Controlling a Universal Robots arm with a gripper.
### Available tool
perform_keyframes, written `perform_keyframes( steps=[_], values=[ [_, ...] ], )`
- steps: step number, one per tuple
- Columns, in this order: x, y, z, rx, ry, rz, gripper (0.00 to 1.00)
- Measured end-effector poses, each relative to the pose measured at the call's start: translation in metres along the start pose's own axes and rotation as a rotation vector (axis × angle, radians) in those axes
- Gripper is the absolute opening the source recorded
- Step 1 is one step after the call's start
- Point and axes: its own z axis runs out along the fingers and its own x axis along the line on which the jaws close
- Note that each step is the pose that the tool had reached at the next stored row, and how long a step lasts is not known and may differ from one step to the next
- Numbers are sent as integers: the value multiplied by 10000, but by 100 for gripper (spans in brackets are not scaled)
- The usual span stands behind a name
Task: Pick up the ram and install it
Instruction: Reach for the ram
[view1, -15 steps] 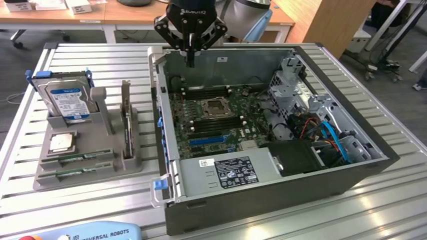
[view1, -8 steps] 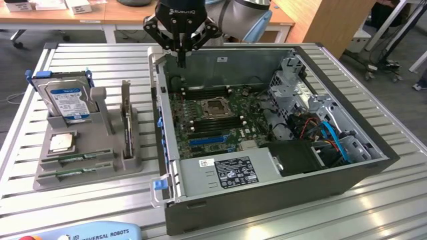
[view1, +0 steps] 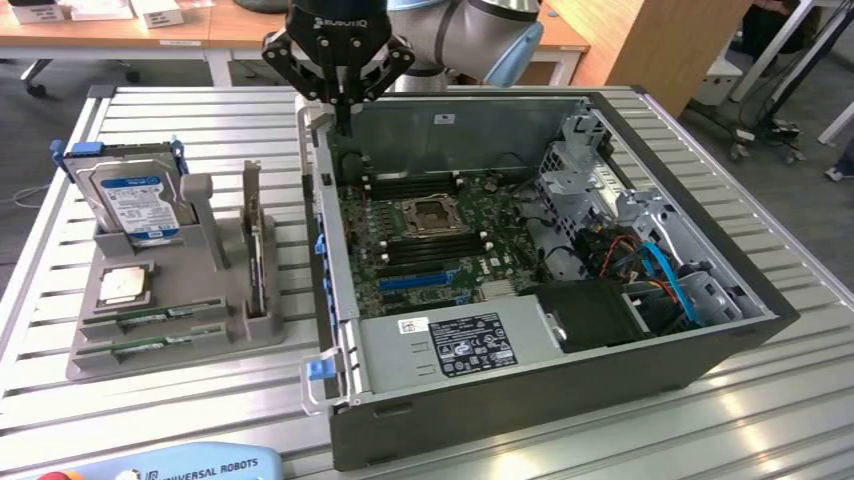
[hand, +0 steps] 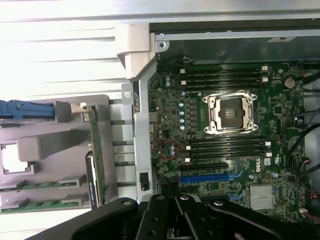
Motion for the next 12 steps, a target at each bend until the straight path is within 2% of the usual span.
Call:
perform_keyframes(
  steps=[3, 5, 12],
  values=[
    [78, -6, -2, 1, 1, 1, 10],
    [187, -14, -3, 0, 0, -1, 10],
    [400, -30, -7, 0, 1, 0, 10]
  ],
)
